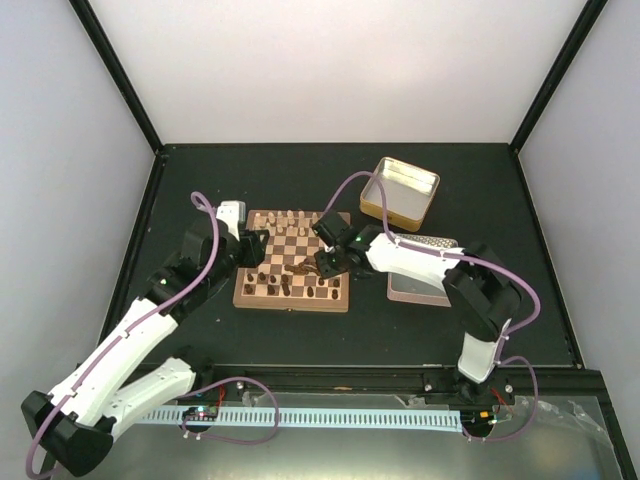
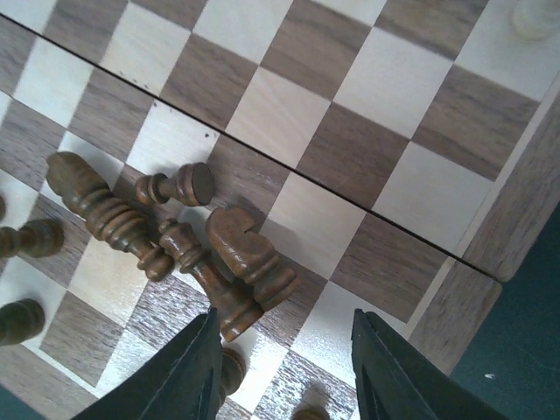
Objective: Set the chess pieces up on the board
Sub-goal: Pick up the chess piece from the chessboard.
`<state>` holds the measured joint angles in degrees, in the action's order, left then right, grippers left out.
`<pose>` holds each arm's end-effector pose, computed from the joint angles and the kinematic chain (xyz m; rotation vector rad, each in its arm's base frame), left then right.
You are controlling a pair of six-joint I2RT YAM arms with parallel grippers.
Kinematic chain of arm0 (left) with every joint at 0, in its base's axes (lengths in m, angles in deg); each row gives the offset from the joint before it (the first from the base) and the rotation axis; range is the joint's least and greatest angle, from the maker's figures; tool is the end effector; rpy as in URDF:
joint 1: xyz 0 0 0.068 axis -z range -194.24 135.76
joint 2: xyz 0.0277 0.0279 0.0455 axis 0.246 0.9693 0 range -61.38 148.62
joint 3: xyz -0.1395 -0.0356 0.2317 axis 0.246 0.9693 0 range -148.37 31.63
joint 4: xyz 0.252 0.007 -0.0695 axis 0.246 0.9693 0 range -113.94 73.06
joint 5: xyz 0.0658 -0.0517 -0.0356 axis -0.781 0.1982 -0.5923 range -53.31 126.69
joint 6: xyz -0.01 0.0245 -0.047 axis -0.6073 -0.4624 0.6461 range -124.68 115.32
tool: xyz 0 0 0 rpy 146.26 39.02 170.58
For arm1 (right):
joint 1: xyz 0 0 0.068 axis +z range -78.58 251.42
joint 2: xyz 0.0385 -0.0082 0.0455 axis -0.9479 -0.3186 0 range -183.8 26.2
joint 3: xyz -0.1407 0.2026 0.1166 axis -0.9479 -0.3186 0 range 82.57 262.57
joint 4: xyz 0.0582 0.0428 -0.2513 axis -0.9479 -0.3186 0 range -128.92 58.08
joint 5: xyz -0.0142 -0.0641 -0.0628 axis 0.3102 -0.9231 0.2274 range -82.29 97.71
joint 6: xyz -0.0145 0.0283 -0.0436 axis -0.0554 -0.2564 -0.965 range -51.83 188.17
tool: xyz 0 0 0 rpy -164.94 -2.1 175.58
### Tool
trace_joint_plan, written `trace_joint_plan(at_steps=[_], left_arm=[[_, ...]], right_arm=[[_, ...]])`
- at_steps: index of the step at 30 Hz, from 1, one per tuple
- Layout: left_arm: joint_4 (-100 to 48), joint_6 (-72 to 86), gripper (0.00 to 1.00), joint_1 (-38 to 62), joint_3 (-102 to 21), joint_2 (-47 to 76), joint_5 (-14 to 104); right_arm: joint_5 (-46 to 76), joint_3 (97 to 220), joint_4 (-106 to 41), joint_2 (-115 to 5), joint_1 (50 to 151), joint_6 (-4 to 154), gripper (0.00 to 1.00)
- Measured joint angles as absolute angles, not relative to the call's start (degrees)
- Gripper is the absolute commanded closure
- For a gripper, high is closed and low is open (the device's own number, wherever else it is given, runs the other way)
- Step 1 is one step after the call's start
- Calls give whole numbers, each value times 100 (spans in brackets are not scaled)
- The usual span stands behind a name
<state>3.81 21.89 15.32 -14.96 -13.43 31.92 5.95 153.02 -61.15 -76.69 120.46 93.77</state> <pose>0.1626 -0.0889 0.3105 0.0035 2.1172 -0.5076 0.2433 0.2786 0.1936 -0.5391 2.6505 0.3809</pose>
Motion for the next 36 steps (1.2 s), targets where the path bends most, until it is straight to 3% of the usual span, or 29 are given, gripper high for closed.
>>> trace_joint_plan(at_steps=[13,25,36], left_arm=[[296,2189,48,1508,-1472,-1339,3185],[296,2189,48,1506,-1397,-1287,3205],[276,2298,45,1497,-1375,-1147,3338]], right_arm=[[639,15768,-6336,-8259,12046,9043,70],[628,15785,-6330,-8423,12046,8859,70],[492,15788,-6257,-8453,12048,8577,85]])
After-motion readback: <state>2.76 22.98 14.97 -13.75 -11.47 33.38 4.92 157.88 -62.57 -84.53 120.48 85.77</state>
